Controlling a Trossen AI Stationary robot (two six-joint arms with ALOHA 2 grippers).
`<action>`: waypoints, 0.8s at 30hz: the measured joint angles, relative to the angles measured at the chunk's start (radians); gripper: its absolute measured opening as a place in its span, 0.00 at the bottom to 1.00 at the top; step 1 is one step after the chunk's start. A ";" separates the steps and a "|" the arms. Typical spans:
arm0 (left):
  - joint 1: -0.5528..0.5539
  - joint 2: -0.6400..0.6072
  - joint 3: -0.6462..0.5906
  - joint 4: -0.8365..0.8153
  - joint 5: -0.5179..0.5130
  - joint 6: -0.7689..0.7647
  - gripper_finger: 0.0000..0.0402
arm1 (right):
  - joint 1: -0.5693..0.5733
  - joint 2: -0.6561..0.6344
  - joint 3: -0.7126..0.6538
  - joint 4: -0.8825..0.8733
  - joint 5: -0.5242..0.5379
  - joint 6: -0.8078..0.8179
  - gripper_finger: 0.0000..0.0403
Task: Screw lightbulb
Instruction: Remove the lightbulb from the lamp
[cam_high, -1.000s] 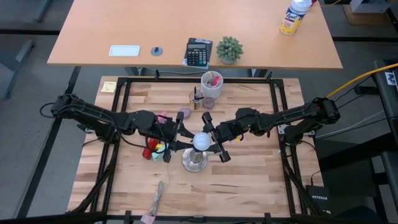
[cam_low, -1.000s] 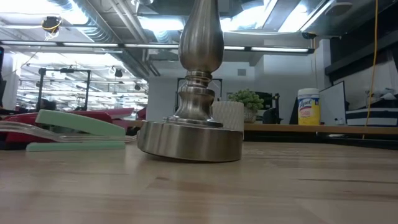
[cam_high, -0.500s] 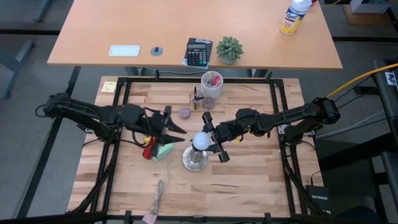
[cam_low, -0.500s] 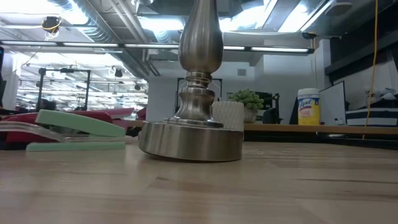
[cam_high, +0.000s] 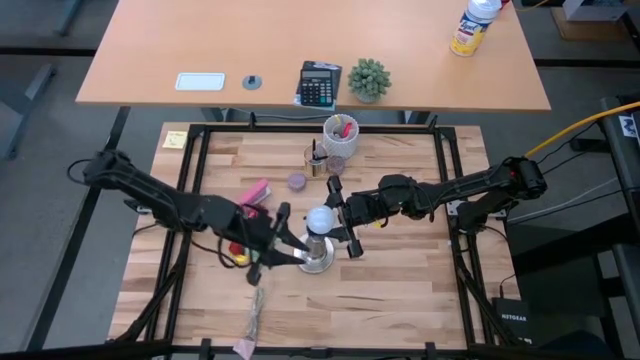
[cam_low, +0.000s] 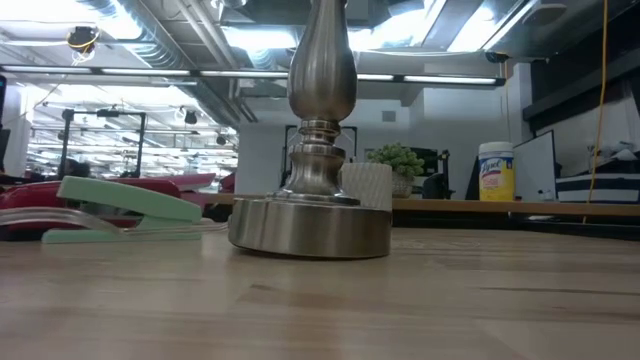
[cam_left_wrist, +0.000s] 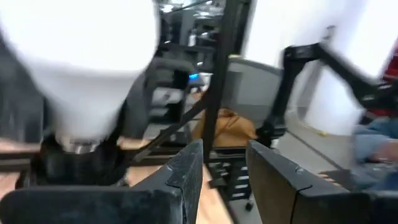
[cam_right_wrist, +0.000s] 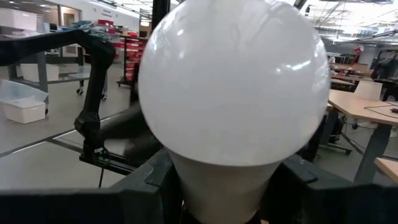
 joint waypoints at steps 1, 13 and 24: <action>-0.002 0.014 0.000 0.007 -0.025 -0.003 0.28 | 0.000 0.000 0.000 0.000 0.000 0.000 0.41; -0.012 0.043 0.001 -0.002 -0.306 0.012 0.18 | -0.001 0.000 -0.001 0.000 0.007 0.000 0.41; -0.020 0.041 0.004 -0.046 -0.434 0.108 0.02 | -0.002 0.000 -0.001 -0.004 0.018 -0.001 0.41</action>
